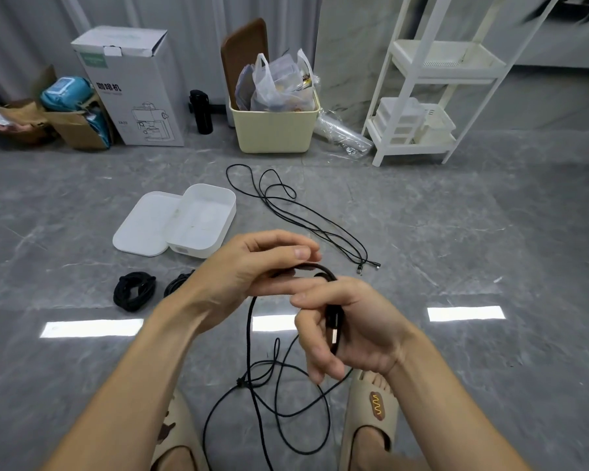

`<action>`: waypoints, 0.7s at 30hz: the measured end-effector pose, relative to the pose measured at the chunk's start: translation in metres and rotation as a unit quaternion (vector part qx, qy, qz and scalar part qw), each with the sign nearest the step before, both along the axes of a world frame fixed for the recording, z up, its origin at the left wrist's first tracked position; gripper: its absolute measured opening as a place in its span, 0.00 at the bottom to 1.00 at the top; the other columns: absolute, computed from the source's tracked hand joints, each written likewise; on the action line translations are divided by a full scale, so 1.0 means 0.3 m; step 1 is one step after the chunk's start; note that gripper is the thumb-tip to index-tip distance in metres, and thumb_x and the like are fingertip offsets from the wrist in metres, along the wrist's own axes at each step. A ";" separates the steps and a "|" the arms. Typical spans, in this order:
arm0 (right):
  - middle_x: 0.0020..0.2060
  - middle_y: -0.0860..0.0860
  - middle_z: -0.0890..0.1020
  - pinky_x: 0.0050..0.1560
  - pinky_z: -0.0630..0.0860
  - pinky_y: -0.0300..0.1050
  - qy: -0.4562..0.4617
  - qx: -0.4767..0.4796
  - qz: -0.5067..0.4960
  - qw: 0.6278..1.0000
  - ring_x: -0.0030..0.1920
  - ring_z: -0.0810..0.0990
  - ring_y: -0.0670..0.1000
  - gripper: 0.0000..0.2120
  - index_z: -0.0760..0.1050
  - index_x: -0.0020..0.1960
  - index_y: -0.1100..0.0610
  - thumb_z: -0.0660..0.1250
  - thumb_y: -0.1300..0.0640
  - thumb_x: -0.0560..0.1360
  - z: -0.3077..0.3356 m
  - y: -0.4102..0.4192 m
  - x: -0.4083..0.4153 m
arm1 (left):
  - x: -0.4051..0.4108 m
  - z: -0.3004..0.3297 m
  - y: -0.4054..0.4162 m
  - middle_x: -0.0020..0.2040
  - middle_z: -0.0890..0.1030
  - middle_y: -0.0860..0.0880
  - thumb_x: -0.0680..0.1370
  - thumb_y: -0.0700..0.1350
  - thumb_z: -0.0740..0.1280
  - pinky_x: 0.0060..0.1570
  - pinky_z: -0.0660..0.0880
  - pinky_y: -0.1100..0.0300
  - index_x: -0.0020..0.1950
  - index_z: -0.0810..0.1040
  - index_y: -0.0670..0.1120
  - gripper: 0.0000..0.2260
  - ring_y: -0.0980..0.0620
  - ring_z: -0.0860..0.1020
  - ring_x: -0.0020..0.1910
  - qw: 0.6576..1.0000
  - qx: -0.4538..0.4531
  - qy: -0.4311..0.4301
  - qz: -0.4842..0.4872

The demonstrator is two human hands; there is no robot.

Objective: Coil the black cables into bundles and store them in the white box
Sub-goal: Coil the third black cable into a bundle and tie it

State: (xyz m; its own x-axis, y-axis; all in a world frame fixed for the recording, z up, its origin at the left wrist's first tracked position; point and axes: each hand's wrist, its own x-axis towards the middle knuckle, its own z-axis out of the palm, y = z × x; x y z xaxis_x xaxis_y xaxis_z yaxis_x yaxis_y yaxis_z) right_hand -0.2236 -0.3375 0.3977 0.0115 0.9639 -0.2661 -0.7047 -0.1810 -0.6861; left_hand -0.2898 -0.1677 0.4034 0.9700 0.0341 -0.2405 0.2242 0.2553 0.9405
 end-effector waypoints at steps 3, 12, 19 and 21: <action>0.33 0.57 0.84 0.42 0.83 0.49 0.018 0.042 0.010 0.999 0.30 0.84 0.53 0.23 0.72 0.70 0.65 0.55 0.64 0.76 0.005 -0.007 0.007 | -0.013 0.002 0.016 0.55 0.85 0.43 0.72 0.46 0.71 0.54 0.77 0.65 0.52 0.86 0.47 0.10 0.48 0.82 0.58 0.999 -0.035 0.004 -0.038; 0.62 0.68 0.78 0.73 0.65 0.57 0.173 0.193 -0.088 0.962 0.65 0.77 0.66 0.27 0.71 0.72 0.63 0.53 0.72 0.75 -0.011 0.024 0.003 | -0.013 -0.025 -0.062 0.54 0.85 0.44 0.80 0.42 0.63 0.50 0.80 0.60 0.56 0.83 0.45 0.10 0.44 0.83 0.56 0.998 -0.008 -0.002 -0.070; 0.70 0.61 0.74 0.74 0.66 0.53 0.191 0.166 -0.304 0.918 0.71 0.73 0.59 0.36 0.71 0.73 0.62 0.48 0.75 0.67 -0.006 0.045 0.019 | -0.004 -0.055 -0.114 0.52 0.85 0.40 0.79 0.29 0.53 0.47 0.81 0.57 0.53 0.83 0.39 0.19 0.46 0.85 0.50 0.990 -0.107 0.096 -0.017; 0.69 0.59 0.76 0.74 0.66 0.53 0.166 0.145 -0.364 0.905 0.70 0.74 0.57 0.37 0.71 0.73 0.60 0.47 0.74 0.67 -0.009 0.039 0.035 | -0.006 -0.056 -0.114 0.54 0.85 0.40 0.78 0.30 0.52 0.48 0.81 0.57 0.56 0.83 0.38 0.20 0.44 0.84 0.51 0.985 -0.113 0.119 -0.059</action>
